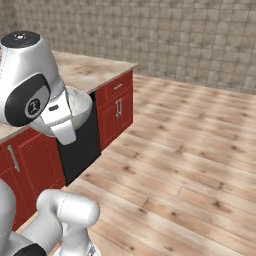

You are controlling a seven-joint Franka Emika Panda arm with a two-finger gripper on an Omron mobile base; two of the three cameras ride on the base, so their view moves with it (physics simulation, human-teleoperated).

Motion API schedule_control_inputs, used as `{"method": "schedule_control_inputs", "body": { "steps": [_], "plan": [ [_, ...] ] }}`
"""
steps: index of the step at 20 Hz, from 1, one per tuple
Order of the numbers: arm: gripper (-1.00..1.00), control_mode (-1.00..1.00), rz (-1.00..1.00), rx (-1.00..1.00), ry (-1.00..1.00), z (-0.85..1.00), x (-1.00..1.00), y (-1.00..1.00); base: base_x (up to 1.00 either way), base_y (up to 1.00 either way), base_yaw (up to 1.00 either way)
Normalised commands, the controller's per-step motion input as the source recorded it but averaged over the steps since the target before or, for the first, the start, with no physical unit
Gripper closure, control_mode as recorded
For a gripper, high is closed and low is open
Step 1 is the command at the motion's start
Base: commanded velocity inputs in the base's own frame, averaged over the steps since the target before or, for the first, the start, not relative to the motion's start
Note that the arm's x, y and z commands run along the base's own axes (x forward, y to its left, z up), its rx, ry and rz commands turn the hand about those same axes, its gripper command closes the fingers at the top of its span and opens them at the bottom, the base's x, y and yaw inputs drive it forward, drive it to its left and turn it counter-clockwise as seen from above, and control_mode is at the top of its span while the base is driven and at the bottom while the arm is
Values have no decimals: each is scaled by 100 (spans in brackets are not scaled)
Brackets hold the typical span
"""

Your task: Move the bowls from the cabinet to the plates on the dining table.

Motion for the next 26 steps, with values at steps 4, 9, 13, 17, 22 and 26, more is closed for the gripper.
{"method": "schedule_control_inputs", "body": {
  "steps": [4,9,13,17,22,26],
  "plan": [
    [100,100,0,0,0,0,0,0,100,-18,0],
    [100,100,0,0,0,0,0,0,100,-12,0],
    [100,100,0,0,0,0,0,0,100,-28,0],
    [100,100,0,0,0,0,0,0,100,-49,0],
    [100,100,0,0,0,0,0,0,100,-48,0],
    [100,100,0,0,0,0,0,0,100,-27,0]
  ]
}}
